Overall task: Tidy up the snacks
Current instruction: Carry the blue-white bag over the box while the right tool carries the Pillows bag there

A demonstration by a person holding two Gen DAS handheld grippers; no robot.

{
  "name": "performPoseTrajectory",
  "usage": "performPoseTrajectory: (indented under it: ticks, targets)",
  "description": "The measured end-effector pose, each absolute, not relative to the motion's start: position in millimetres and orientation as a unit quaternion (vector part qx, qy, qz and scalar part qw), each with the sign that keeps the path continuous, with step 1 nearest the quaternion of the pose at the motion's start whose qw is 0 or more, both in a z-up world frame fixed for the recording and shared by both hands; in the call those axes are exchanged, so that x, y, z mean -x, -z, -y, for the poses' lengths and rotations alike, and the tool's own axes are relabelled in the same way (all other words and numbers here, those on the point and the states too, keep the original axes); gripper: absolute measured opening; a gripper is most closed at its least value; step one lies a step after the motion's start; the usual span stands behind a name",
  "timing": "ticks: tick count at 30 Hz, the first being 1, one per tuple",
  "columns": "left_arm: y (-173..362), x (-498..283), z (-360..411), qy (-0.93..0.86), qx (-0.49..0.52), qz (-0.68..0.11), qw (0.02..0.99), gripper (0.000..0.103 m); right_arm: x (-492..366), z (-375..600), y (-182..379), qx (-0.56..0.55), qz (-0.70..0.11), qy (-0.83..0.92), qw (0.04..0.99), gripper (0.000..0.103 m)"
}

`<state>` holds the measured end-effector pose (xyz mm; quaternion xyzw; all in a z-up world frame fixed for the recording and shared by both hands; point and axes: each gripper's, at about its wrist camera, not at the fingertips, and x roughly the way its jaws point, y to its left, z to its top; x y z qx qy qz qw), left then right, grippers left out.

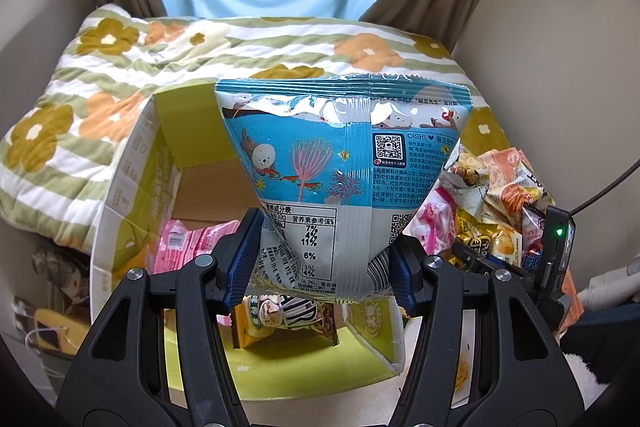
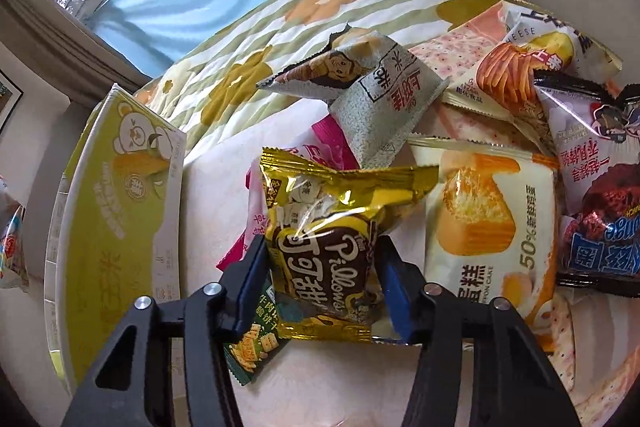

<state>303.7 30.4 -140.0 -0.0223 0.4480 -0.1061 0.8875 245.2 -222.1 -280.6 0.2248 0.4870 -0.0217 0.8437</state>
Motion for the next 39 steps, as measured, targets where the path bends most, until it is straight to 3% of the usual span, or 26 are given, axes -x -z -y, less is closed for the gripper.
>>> performPoseTrajectory:
  ticks: [10, 26, 39]
  targets:
    - [136, -301, -39, 0.097, 0.032, -0.445, 0.89, 0.054, -229, 221, 253, -0.226, -0.47, -0.004, 0.853, 0.042]
    - [113, -318, -97, 0.057, 0.051, -0.427, 0.901, 0.054, -257, 144, 113, -0.132, -0.394, -0.146, 0.898, 0.042]
    - [151, -400, -140, 0.085, 0.006, -0.49, 0.867, 0.054, -337, 40, 117, -0.111, -0.414, -0.185, 0.884, 0.042]
